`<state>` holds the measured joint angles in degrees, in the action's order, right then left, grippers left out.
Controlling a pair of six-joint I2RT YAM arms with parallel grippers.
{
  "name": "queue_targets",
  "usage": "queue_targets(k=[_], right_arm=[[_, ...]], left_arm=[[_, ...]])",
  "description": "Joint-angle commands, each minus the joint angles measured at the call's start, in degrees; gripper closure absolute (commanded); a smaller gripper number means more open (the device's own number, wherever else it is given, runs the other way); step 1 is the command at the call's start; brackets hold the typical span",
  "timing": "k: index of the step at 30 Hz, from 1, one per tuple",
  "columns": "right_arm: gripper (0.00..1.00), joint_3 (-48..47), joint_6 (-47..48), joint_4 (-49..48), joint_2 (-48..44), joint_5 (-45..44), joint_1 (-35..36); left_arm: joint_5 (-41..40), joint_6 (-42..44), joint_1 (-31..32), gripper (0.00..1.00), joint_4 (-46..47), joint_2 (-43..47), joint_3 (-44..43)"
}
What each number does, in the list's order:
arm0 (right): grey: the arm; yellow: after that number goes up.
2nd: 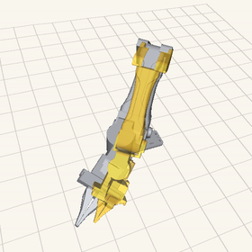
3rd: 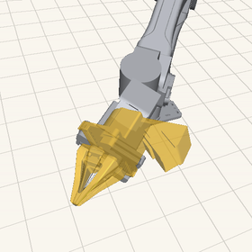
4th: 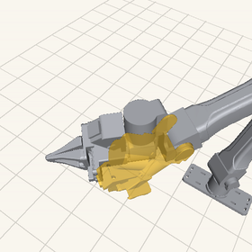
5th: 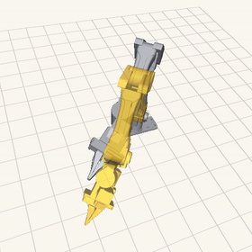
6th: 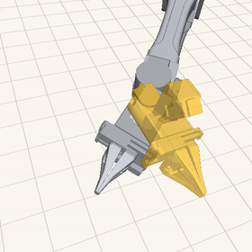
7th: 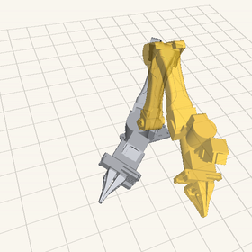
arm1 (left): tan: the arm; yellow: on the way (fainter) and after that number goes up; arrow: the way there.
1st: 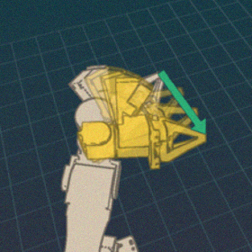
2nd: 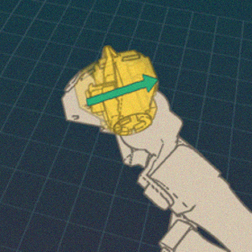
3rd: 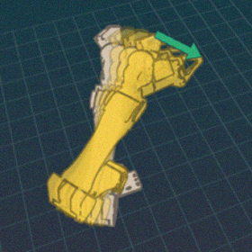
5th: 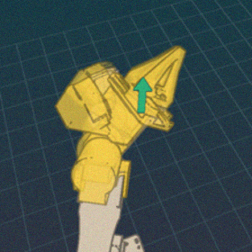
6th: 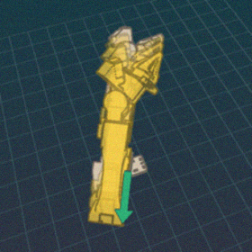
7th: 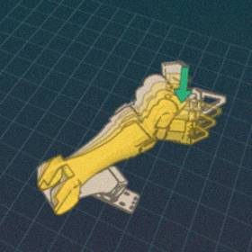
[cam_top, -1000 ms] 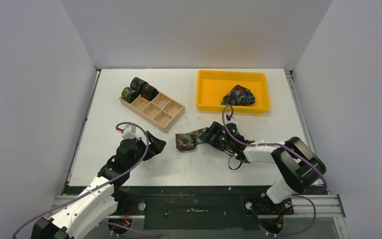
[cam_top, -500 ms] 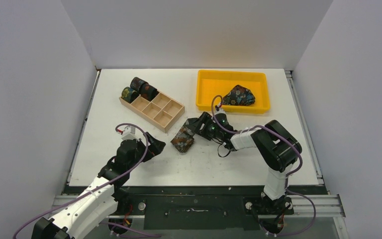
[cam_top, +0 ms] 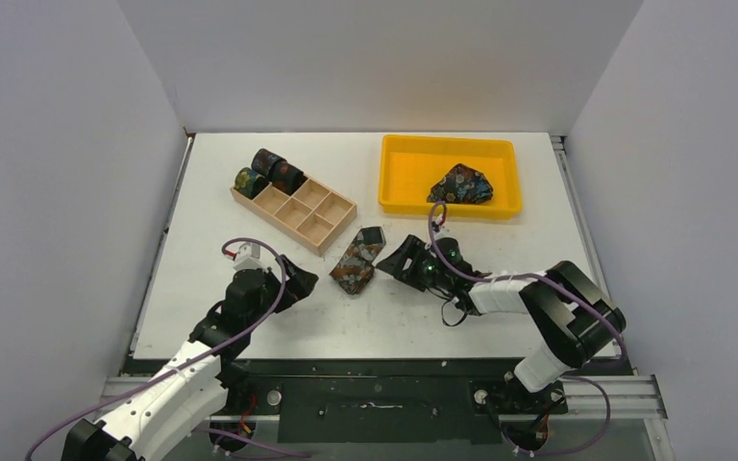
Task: Roll the ties
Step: Roll the tie at the center of the board.
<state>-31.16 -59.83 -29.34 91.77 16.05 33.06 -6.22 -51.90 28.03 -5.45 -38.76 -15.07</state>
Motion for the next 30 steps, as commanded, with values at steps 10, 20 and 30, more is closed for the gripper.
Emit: queue_targets(k=[10,20,30], right_arm=[[0.45,9.72,-13.76,-28.91,5.76,-5.52,12.69],[0.68,0.74,-13.36,-26.17,14.08,-5.67,13.96],[0.68,-6.27,-10.86,-22.73,20.53,-3.83,12.02]], left_arm=[[-0.73,-0.25,-0.35,0.06,-4.20,5.03,-2.16],[-2.04,0.33,-0.43,0.06,-8.50,10.44,-2.16],[-1.41,0.69,-0.52,0.05,-7.72,8.85,-2.57]])
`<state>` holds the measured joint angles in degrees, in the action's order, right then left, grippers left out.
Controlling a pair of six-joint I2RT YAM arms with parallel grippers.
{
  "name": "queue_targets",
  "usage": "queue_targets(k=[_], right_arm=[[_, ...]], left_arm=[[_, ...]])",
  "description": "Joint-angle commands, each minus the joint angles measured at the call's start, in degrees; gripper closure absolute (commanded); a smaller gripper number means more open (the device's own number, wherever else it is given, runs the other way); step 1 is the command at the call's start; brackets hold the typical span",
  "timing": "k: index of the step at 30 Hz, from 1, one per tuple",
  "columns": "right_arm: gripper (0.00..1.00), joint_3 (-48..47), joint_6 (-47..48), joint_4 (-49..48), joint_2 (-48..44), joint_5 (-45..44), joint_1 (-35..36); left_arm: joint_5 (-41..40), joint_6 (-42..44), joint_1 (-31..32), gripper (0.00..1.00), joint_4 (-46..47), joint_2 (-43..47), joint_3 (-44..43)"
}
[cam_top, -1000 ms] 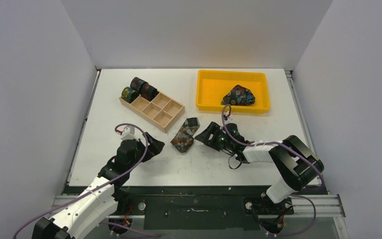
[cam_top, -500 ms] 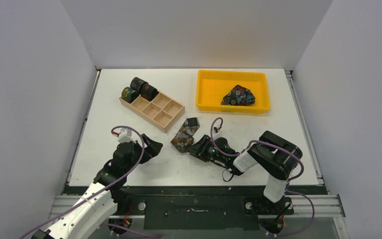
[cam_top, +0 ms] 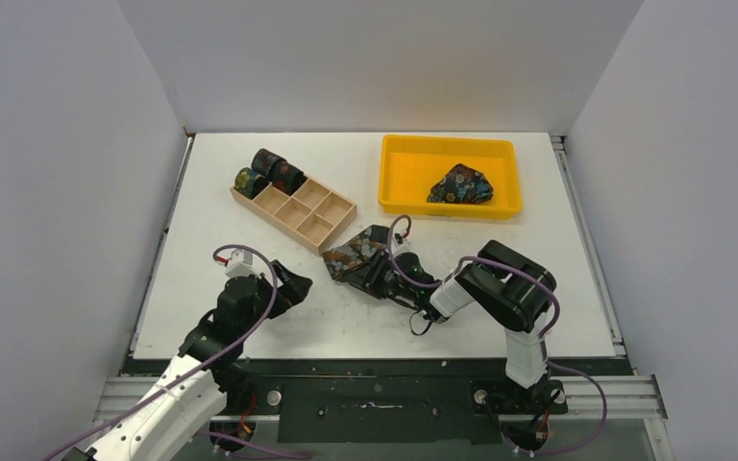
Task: Roll the ties
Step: Roll the tie at the center of the board.
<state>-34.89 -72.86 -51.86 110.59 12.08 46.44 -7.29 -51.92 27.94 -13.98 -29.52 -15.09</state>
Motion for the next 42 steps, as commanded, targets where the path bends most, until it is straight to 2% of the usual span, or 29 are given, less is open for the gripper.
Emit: queue_targets(k=[1,10,17,22,26,29,34,42], right_arm=[[0.67,-3.10,2.82,0.12,2.12,0.34,-1.73],[0.59,-7.36,10.71,9.42,1.87,3.39,-5.46],[0.52,-6.68,21.86,22.13,-5.02,6.98,-7.89],[0.64,-8.70,27.18,30.38,-7.88,6.40,-8.19],[0.76,-12.38,29.56,34.83,-6.88,5.43,-6.71],[0.83,-15.14,30.40,36.36,-4.91,5.44,-5.77],[0.87,-20.32,31.61,36.89,-1.12,4.93,-5.54],[0.88,-28.96,36.90,42.46,4.63,2.98,-5.74]], left_arm=[[-0.21,0.66,-0.43,0.05,1.06,-0.43,-2.57],[0.47,-0.32,-0.43,0.05,3.73,-2.17,-1.11],[-0.03,0.14,-0.40,0.05,5.00,-3.76,-1.76],[-1.79,0.15,-0.79,0.05,6.56,-7.68,-4.68],[-3.24,2.42,-1.94,0.06,5.82,-14.33,-12.01],[-1.41,4.37,-3.48,0.07,6.64,-19.75,-17.68],[2.32,5.95,-6.02,0.10,8.52,-26.45,-23.90],[6.47,6.01,-9.95,0.11,11.77,-28.83,-23.41]])
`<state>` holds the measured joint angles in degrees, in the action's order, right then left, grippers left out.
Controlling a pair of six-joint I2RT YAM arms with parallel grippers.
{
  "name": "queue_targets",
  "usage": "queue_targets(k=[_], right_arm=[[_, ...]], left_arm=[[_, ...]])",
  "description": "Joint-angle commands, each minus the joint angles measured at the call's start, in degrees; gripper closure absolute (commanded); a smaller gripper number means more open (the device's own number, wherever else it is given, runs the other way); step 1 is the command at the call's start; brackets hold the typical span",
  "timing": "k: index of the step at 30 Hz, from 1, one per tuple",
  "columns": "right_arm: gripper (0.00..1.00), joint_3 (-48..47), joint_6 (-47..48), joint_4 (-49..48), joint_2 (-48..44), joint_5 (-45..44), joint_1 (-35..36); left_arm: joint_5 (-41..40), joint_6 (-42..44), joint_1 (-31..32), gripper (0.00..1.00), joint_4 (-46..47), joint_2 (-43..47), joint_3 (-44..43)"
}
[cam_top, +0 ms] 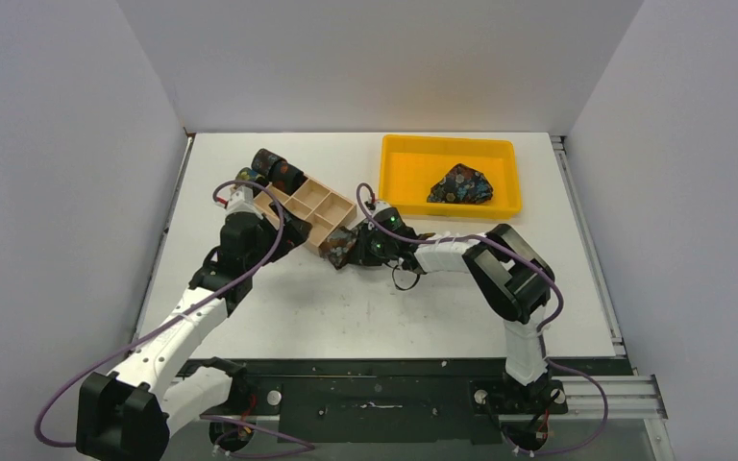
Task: Roll the ties
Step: Roll the tie at the center of the board.
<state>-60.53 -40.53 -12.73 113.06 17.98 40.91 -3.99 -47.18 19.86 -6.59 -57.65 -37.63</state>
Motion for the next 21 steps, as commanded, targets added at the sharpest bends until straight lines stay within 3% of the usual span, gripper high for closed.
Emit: queue_targets(k=[1,12,21], right_arm=[[0.88,-3.80,4.91,3.73,2.63,-3.07,-0.28],[0.87,-7.39,6.00,5.55,5.15,-3.52,-0.38],[0.80,0.97,5.47,5.54,-3.90,-5.14,-1.39]], left_arm=[[3.86,1.22,-2.26,0.11,5.07,-1.30,-0.89],[10.05,1.55,-4.53,0.16,8.95,-9.30,-3.92],[9.77,0.50,-4.57,0.17,9.36,-7.46,-0.36]])
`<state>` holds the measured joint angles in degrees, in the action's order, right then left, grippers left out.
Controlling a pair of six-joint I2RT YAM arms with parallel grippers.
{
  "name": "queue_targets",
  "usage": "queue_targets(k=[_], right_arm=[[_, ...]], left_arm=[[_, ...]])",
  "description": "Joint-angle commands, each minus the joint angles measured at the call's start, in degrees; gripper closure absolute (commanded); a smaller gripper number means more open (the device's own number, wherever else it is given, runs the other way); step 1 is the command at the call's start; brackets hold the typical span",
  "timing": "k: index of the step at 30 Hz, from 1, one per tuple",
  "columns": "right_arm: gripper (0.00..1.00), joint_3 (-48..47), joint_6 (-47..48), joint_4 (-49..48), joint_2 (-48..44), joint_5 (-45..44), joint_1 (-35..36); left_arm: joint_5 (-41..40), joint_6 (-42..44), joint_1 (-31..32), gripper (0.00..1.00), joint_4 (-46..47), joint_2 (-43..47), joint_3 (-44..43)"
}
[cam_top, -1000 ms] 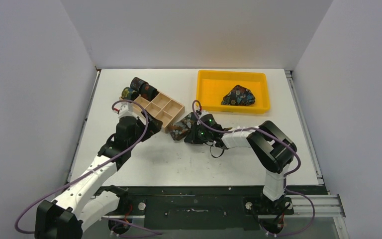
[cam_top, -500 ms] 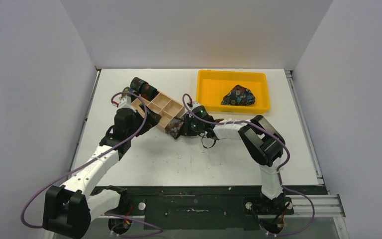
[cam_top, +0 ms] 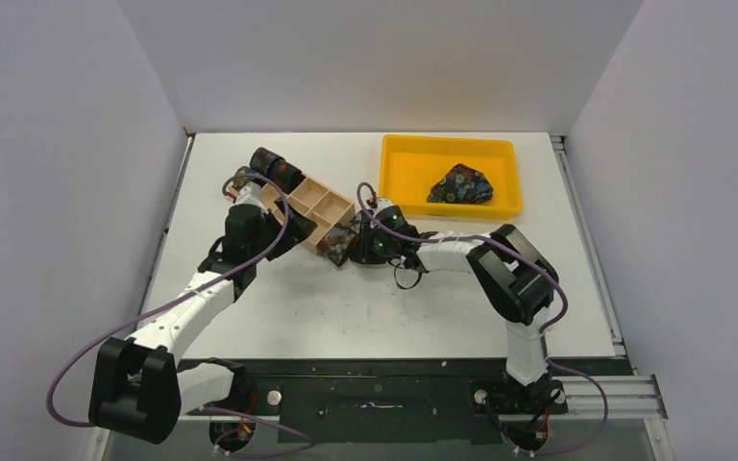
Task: Roll the ties
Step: Roll the tie at the center of the board.
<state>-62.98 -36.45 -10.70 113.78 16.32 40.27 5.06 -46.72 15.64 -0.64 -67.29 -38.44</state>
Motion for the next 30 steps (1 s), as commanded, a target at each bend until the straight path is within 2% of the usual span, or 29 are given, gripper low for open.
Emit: queue_targets(k=[1,8,11,19,22,30], right_arm=[[0.78,3.95,1.45,3.68,-5.78,-3.81,-0.86],[0.73,3.23,2.57,5.75,-9.89,-6.49,-2.46],[0.73,2.38,1.18,2.95,-9.51,-8.18,-4.73],[0.73,-6.97,2.17,1.58,-3.51,-14.01,-7.17],[0.73,-9.43,3.35,0.73,-1.53,-13.56,-7.25],[0.78,-19.45,5.30,6.25,7.69,-10.57,-6.84]], left_arm=[[0.46,-0.09,-0.41,0.17,3.22,2.71,0.99],[0.07,-1.82,-0.42,0.16,3.67,6.26,5.11],[0.29,-2.66,-0.43,0.16,3.22,8.22,7.02],[0.67,-4.39,-0.41,0.16,0.78,15.98,12.26],[0.46,-4.82,-0.35,0.16,0.73,19.00,13.98],[1.33,-5.42,-0.39,0.17,-1.88,21.35,16.28]])
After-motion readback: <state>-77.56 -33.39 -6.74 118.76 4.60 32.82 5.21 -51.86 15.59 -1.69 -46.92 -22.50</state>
